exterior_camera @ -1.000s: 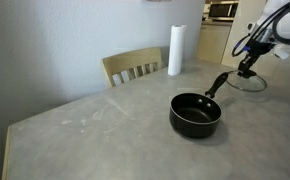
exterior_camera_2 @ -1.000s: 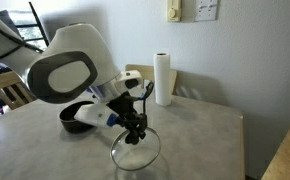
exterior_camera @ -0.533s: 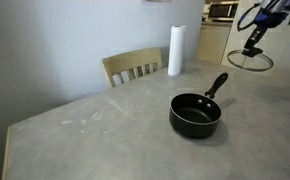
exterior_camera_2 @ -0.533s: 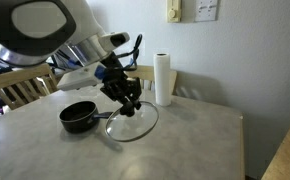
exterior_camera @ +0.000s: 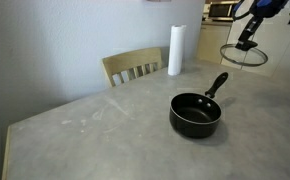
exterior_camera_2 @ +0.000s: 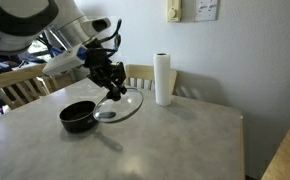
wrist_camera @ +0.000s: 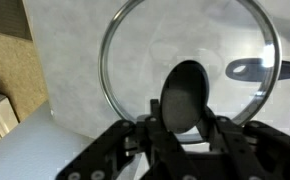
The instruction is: Pick up the lid from the table and put it on the black pot.
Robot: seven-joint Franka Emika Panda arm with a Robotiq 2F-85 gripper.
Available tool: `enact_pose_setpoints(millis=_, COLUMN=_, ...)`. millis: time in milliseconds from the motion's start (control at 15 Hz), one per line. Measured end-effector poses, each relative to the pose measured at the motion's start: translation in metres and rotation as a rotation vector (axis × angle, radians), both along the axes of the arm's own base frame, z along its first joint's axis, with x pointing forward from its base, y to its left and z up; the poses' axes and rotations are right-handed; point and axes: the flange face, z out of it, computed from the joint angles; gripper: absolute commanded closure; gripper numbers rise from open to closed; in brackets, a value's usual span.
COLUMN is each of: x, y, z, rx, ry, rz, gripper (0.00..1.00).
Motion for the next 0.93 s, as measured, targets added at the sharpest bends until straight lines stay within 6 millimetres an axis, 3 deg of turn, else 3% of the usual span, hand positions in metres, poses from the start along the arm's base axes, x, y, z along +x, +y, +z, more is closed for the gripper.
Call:
enact_pose_setpoints(millis=467, x=0.032, y=0.043, z=-0.034, rx=0.048, ry=-0.005, rz=-0.049, gripper=0.88)
enact_pose_setpoints(millis=933, x=0.059, y=0.058, z=-0.039, rx=0.014, ry=-0.01, rz=-0.017, gripper=0.88)
